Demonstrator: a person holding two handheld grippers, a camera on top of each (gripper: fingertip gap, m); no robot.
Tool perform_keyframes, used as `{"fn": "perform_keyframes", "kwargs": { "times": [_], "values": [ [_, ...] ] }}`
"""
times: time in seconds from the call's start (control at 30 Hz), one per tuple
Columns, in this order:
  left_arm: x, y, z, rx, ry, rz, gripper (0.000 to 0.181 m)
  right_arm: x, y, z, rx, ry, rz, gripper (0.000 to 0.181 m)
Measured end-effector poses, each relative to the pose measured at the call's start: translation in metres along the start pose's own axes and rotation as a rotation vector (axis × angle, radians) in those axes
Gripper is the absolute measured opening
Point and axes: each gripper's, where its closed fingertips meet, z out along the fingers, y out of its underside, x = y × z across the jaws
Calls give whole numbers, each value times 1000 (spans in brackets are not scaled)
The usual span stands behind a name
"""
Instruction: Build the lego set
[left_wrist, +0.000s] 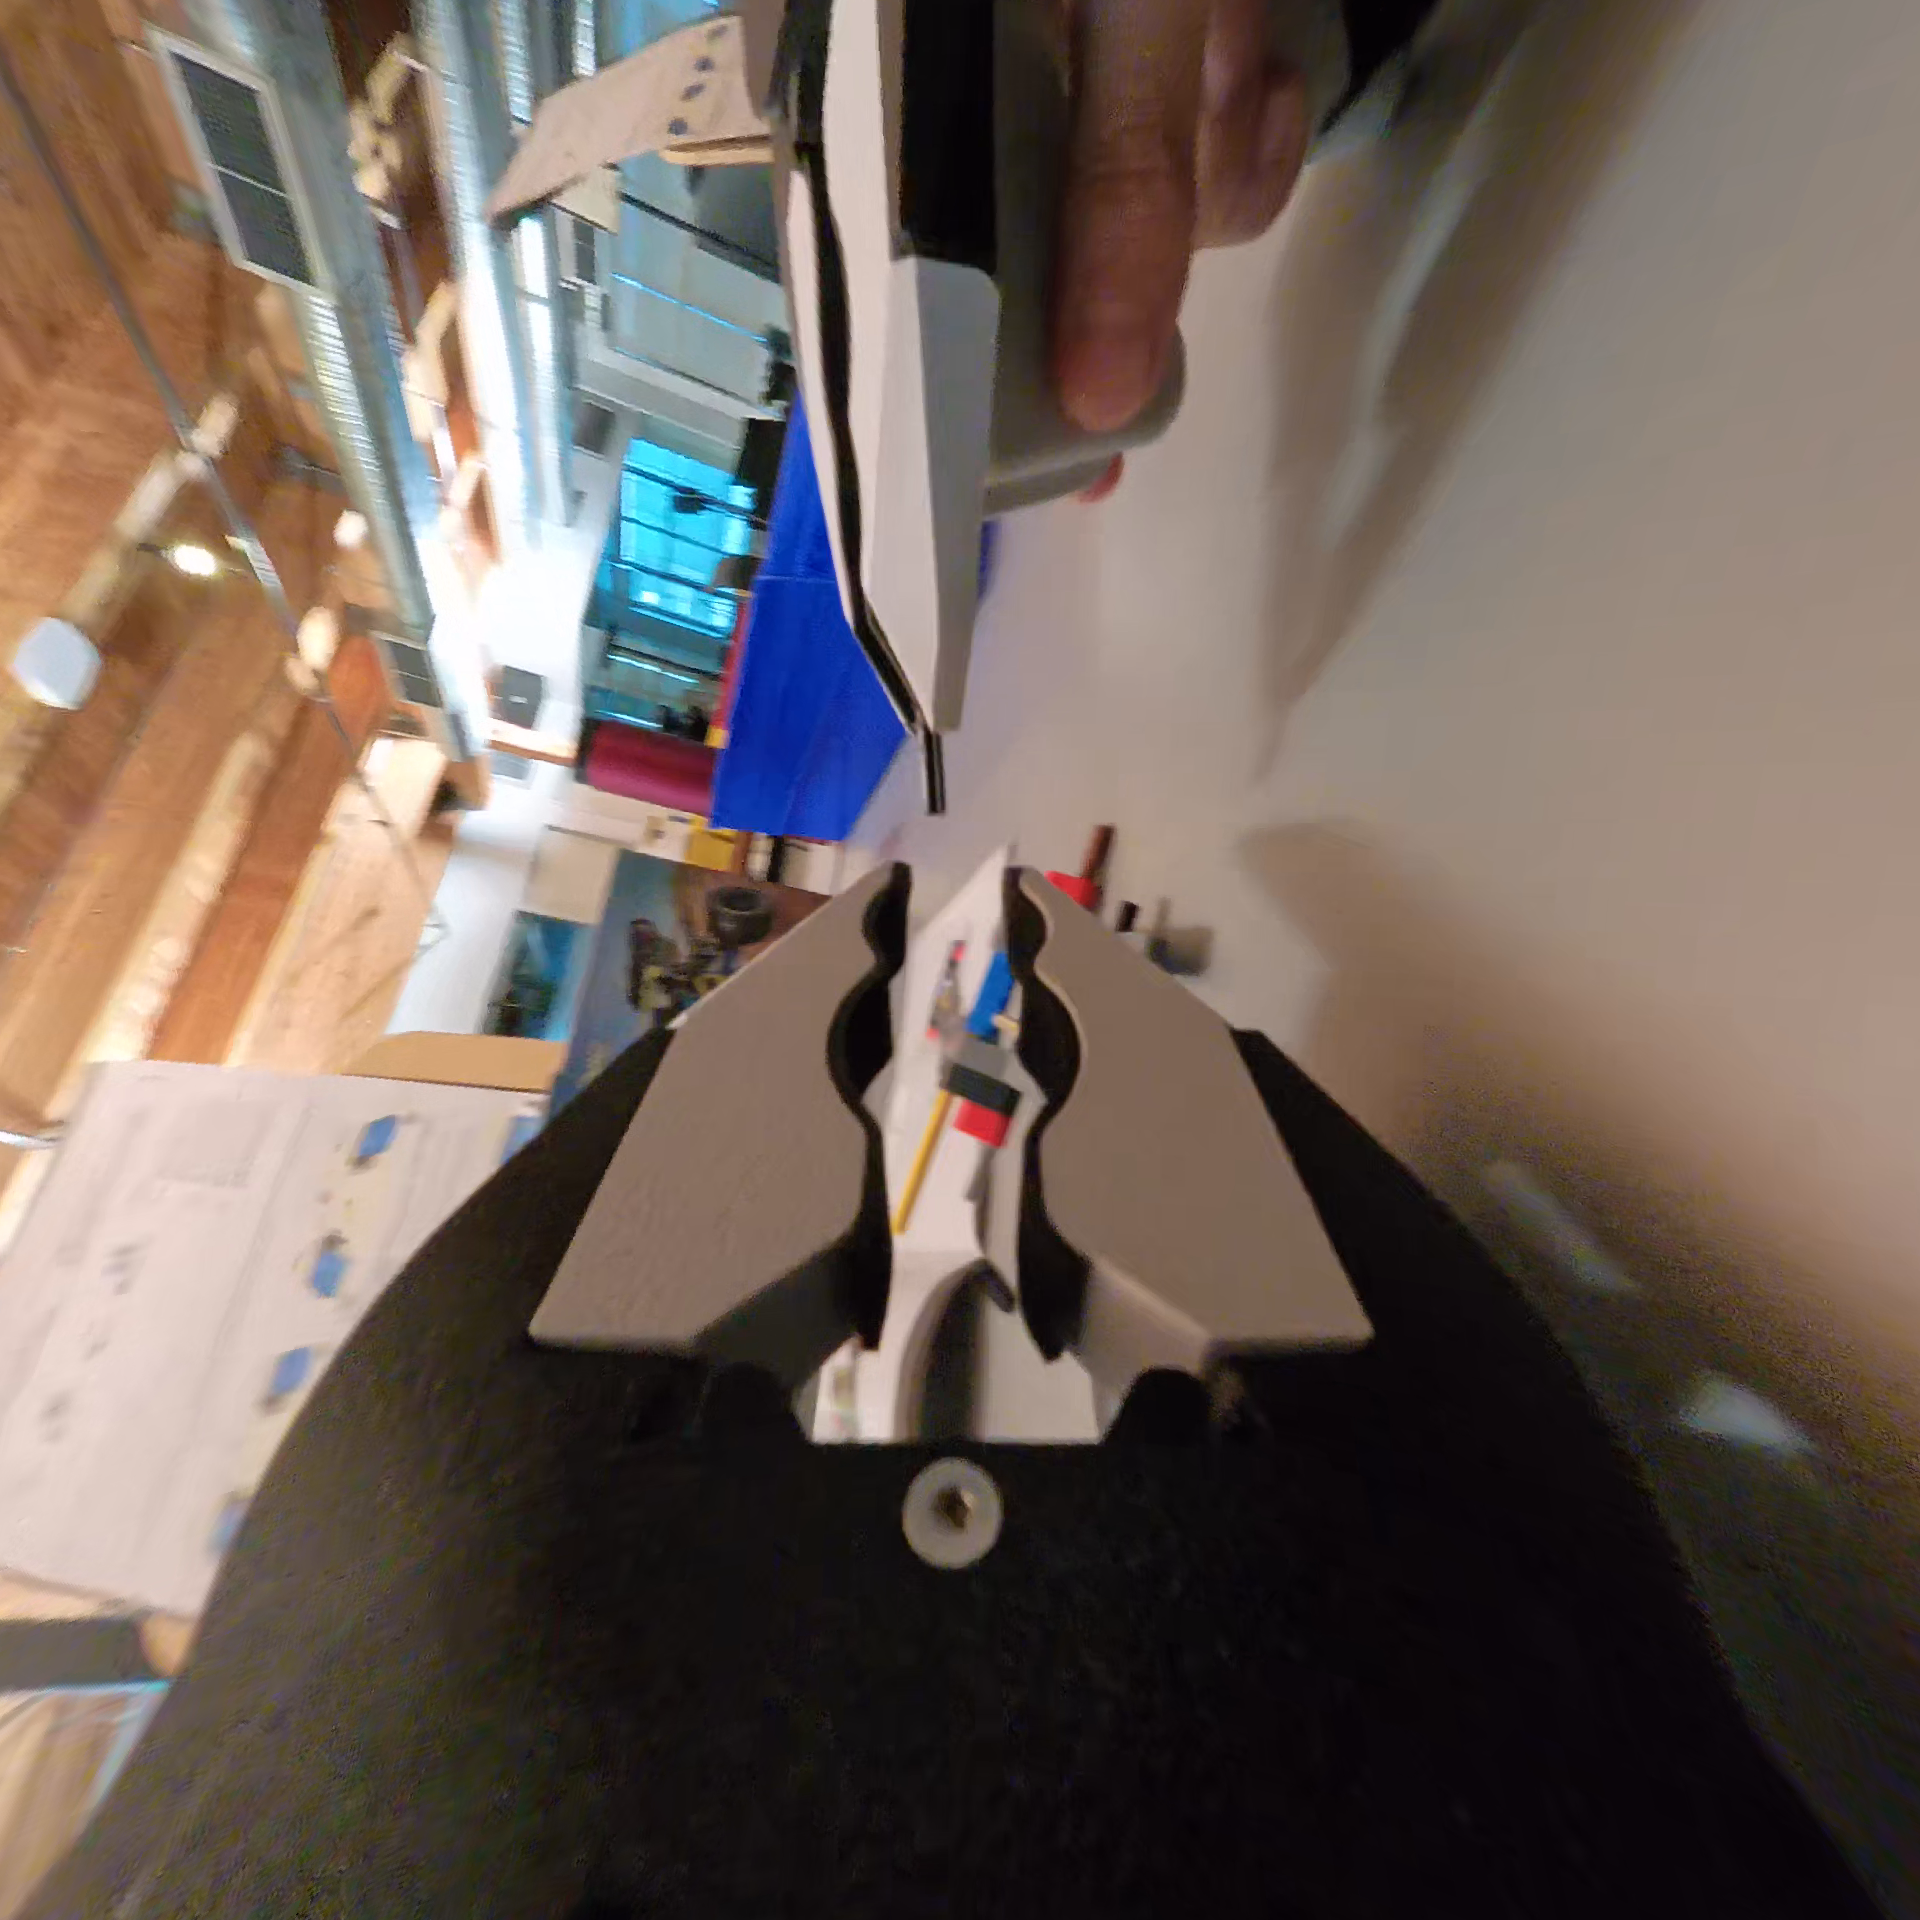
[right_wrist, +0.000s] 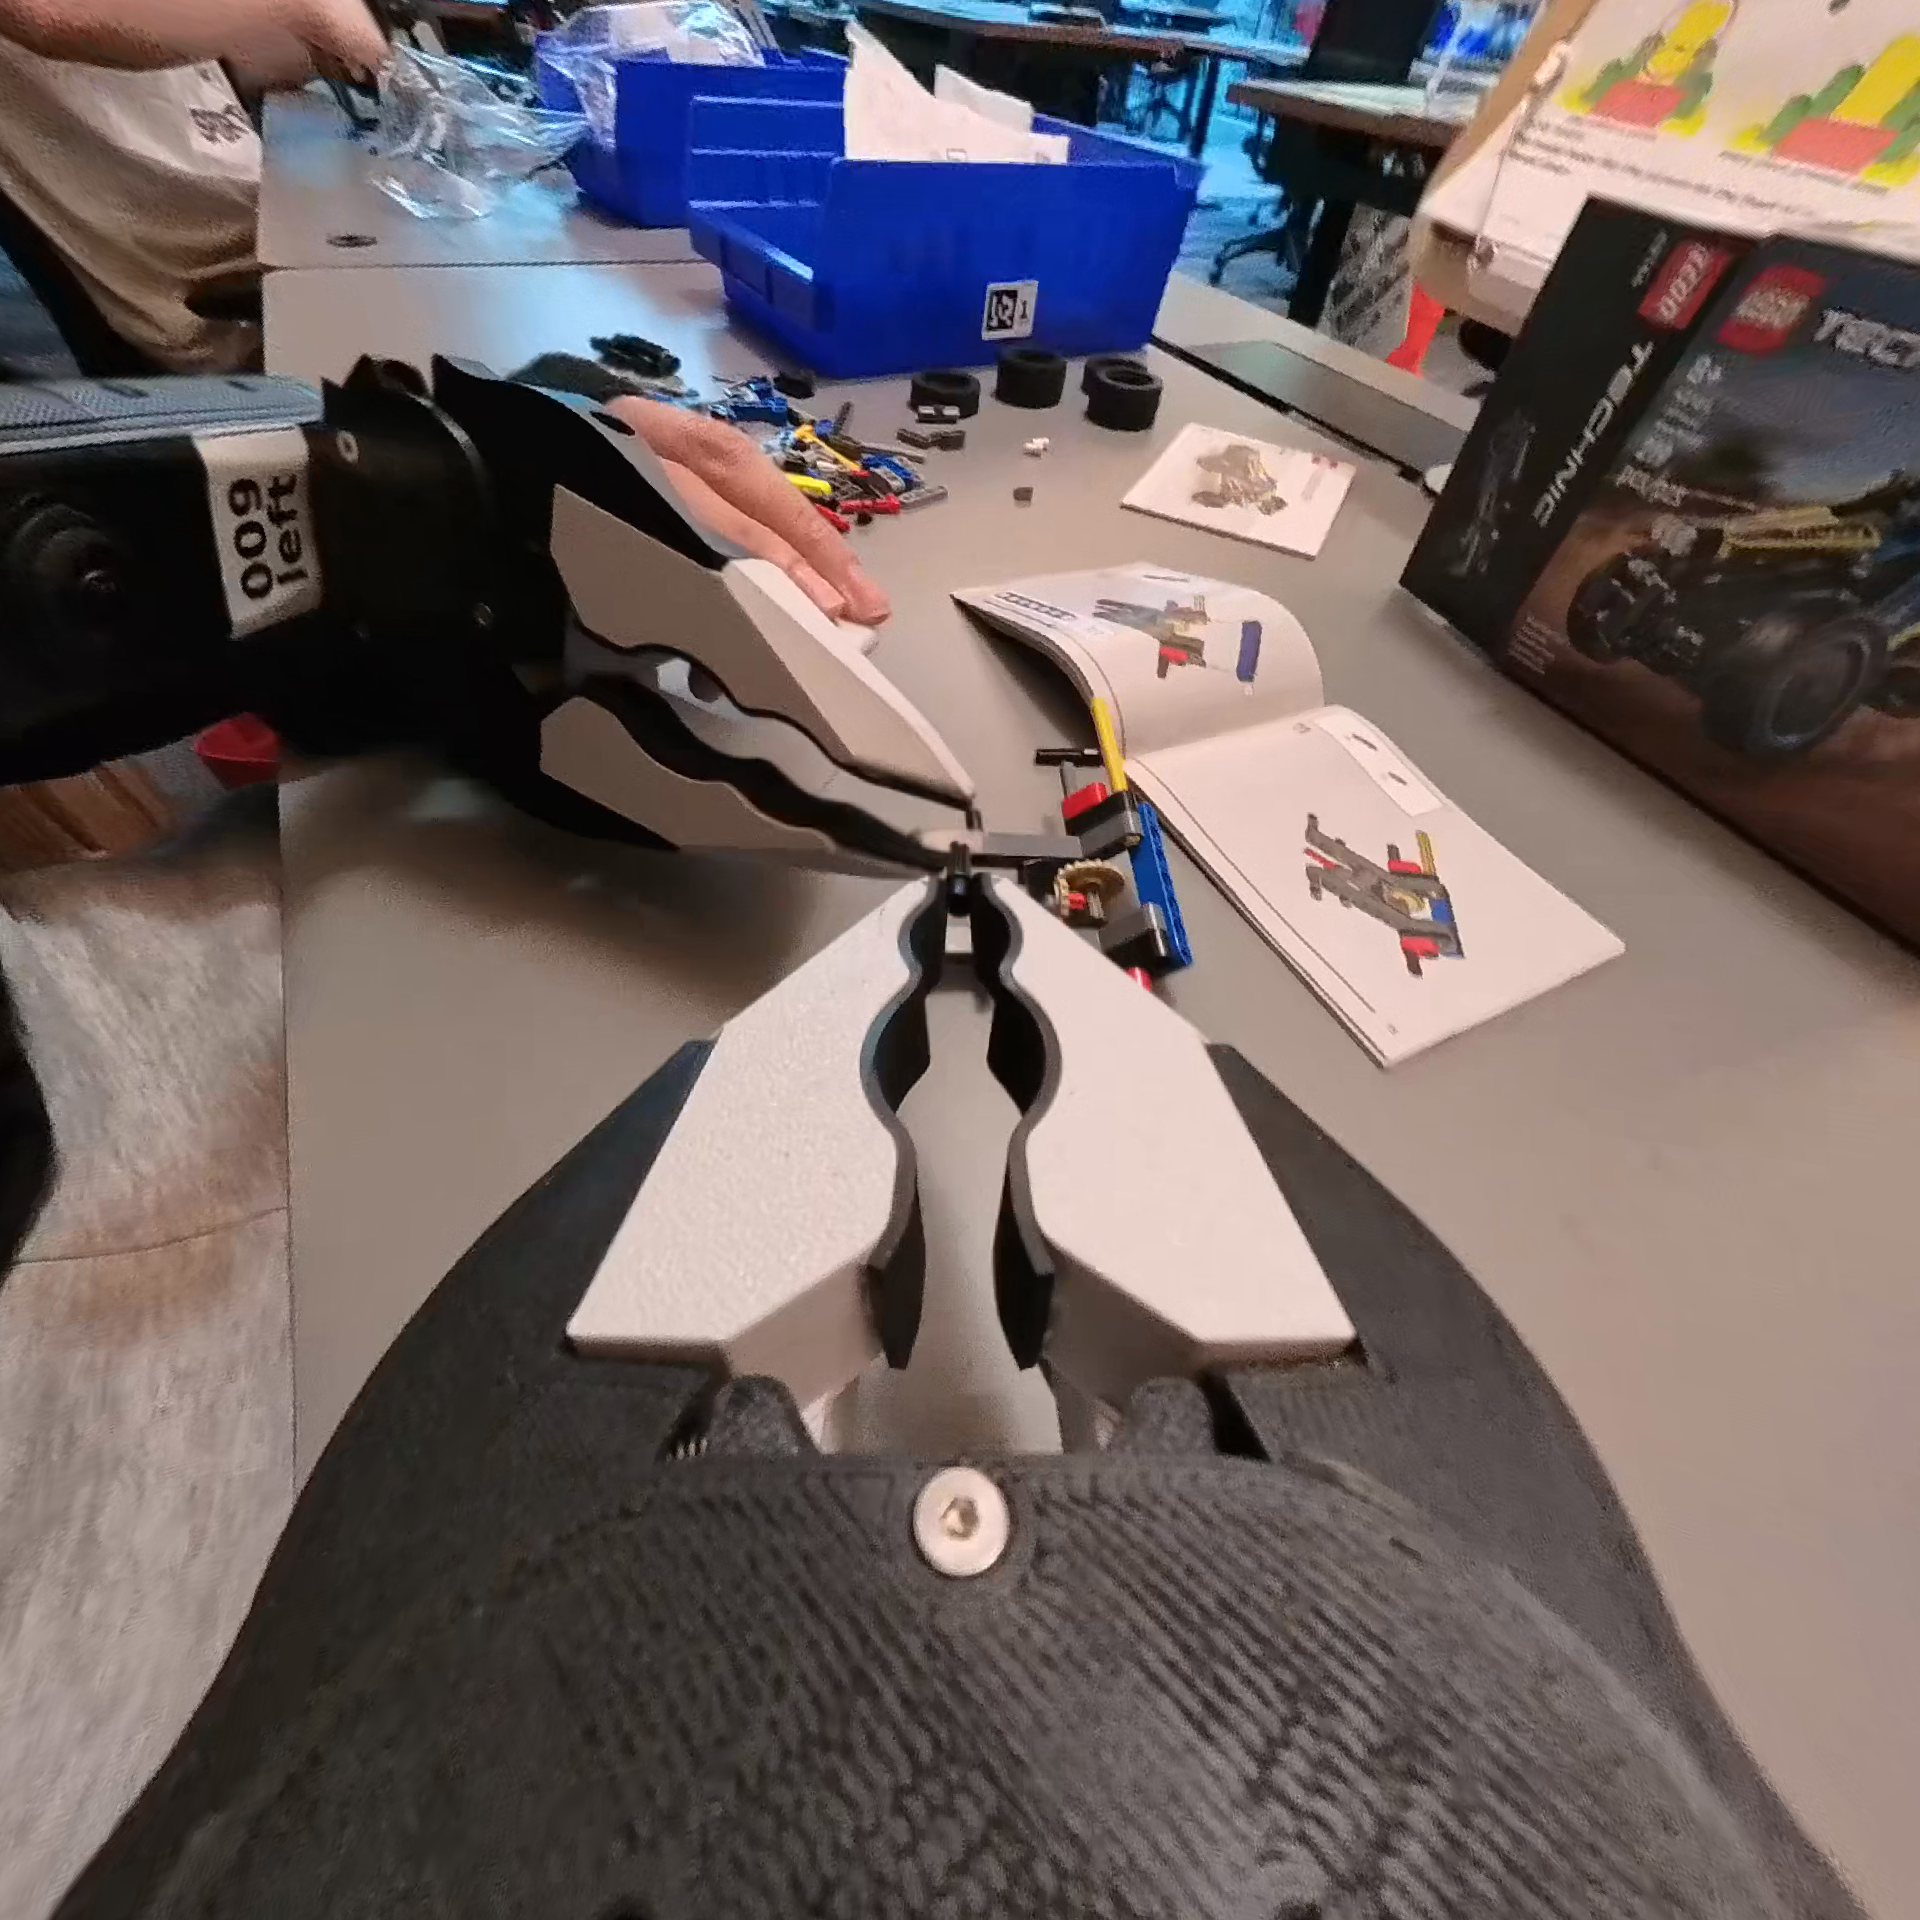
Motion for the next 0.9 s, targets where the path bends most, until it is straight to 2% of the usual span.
{"fn": "perform_keyframes", "kwargs": {
  "times": [0.13,0.23,0.43,0.63,0.8,0.9],
  "values": [
    [14,3,-2,-7,101,-49,32,7,15,-1,-95,28,52,4],
    [28,10,1,-67,161,33,38,9,22,3,-139,38,74,4],
    [34,16,5,-146,153,210,25,7,27,7,-182,32,58,4],
    [31,27,8,-228,116,293,5,7,28,7,-191,44,46,4],
    [14,22,7,-191,22,180,5,0,15,12,-126,33,10,4],
    [0,17,4,-121,-27,32,5,-4,6,13,-64,49,-131,4]
  ]
}}
